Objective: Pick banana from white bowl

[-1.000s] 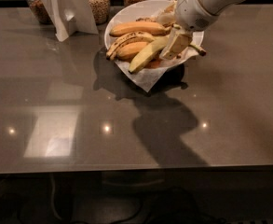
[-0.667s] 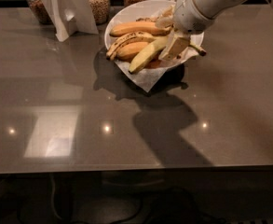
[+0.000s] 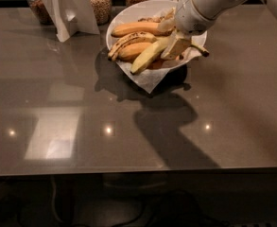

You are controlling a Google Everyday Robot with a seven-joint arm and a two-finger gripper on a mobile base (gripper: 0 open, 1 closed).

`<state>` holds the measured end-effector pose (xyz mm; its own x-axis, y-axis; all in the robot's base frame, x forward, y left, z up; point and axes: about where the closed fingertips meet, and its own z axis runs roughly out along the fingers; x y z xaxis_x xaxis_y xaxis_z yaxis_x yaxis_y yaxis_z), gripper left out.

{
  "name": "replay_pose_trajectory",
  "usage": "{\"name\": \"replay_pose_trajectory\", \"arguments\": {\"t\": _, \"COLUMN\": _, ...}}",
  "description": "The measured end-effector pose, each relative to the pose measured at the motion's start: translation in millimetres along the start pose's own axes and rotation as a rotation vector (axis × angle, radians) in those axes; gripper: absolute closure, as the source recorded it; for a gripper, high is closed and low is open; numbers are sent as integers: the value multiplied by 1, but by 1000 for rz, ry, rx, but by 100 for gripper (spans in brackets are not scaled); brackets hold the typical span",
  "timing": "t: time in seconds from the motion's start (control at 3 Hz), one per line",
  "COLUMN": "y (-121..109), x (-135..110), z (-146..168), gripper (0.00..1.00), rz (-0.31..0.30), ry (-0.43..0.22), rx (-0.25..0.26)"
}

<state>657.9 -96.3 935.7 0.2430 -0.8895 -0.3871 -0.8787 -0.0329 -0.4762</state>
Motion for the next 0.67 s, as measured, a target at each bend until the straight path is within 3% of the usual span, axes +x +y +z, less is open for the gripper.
{"name": "replay_pose_trajectory", "arguments": {"t": 0.33, "y": 0, "x": 5, "z": 7, "gripper": 47, "rz": -3, "ry": 23, "rx": -9}}
{"name": "replay_pose_trajectory", "arguments": {"t": 0.67, "y": 1, "x": 10, "z": 12, "gripper": 63, "rz": -4, "ry": 48, "rx": -19}}
